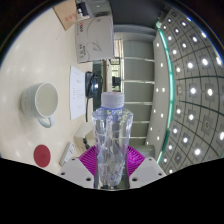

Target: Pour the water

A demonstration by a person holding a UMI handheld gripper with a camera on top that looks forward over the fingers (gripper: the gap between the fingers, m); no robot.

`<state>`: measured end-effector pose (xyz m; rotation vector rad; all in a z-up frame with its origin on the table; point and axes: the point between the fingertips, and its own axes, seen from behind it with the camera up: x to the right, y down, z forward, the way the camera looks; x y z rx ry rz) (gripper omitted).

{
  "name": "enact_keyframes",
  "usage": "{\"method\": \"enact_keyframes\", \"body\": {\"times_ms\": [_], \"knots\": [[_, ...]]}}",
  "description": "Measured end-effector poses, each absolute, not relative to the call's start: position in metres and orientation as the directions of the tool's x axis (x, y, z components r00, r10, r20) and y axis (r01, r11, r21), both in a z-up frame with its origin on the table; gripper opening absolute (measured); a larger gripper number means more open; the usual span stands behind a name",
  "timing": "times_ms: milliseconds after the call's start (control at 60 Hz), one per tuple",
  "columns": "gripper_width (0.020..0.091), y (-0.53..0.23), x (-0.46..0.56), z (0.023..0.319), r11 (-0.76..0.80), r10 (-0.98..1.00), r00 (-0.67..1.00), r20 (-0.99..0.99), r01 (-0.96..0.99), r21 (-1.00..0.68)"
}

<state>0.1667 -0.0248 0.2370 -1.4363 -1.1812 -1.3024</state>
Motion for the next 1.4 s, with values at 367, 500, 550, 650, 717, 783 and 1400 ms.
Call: {"method": "enact_keyframes", "body": {"times_ms": [367,500,550,650,717,783,1400], "knots": [[0.0348,-0.052,0.183,0.228,-0.268,0.097,0.875,0.475,0.482,-0.834],[0.0347,-0.053,0.187,0.193,-0.303,0.148,0.956,0.253,0.288,-0.909],[0.0347,-0.052,0.193,0.178,-0.326,0.155,0.967,0.200,0.241,-0.914],[0.0348,-0.045,0.196,0.144,-0.357,0.153,0.982,0.111,0.160,-0.920],[0.0348,-0.042,0.200,0.126,-0.377,0.153,0.987,0.057,0.111,-0.920],[0.0348,-0.038,0.204,0.109,-0.389,0.148,0.988,0.045,0.100,-0.916],[0.0866,-0.085,0.207,0.110,-0.493,0.046,0.999,0.028,0.047,-0.869]]}}
